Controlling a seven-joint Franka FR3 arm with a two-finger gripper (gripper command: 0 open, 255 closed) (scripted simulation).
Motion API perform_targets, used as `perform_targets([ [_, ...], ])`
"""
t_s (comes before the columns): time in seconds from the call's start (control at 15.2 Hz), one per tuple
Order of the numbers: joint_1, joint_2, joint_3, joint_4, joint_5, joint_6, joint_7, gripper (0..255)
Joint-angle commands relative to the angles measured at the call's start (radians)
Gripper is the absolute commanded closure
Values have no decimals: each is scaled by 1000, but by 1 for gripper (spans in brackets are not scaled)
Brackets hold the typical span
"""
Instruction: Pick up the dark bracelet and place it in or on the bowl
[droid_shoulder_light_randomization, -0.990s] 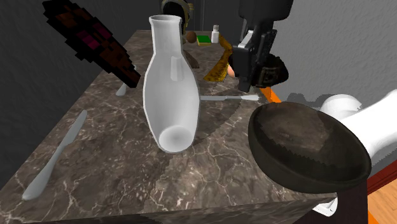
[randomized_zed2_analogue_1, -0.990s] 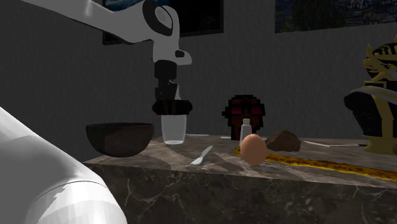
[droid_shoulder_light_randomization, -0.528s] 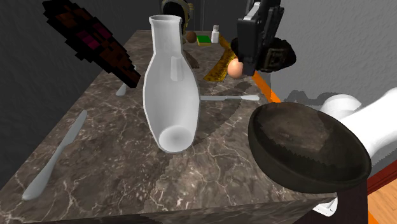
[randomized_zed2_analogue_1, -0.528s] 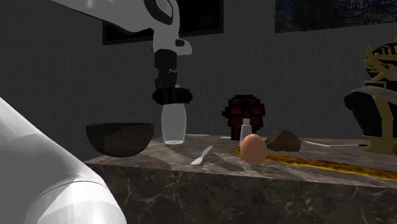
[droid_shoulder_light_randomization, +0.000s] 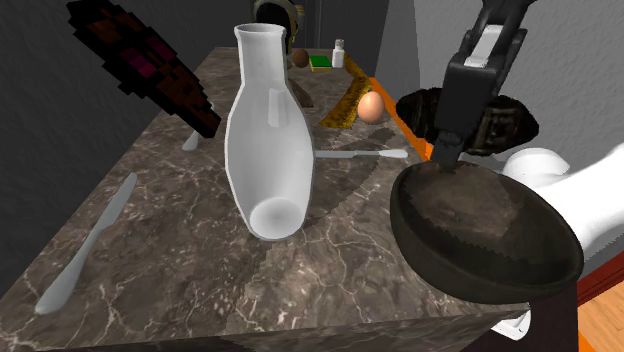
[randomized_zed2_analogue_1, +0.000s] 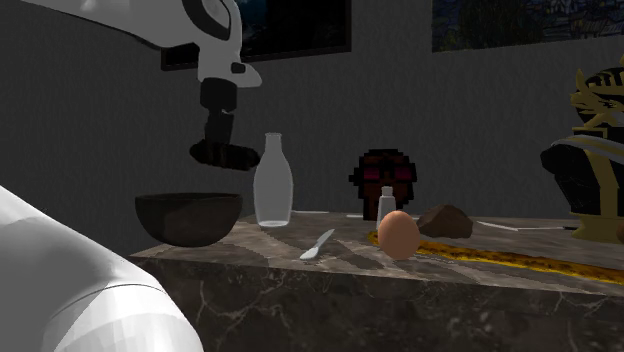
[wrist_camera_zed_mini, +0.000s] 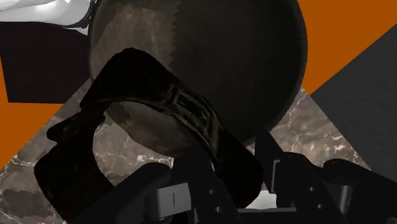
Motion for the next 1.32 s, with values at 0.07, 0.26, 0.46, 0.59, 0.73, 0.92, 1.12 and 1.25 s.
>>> perform_targets([
  [0.07, 20, -38, 46, -3, 52, -14, 68, 255],
  [0.26, 32, -67, 74, -35, 83, 1, 95, 255],
  [0.46, 39, -89, 81, -88, 92, 32, 88, 255],
  [0.59, 44, -103, 86, -123, 99, 53, 83, 255],
  [0.73, 48, -116, 92, -156, 106, 74, 78, 255],
  [0.92, 53, -129, 99, -190, 114, 96, 74, 255],
  [1.12, 53, -129, 99, -190, 114, 96, 74, 255],
  [1.25, 53, -129, 99, -190, 114, 96, 74, 255],
])
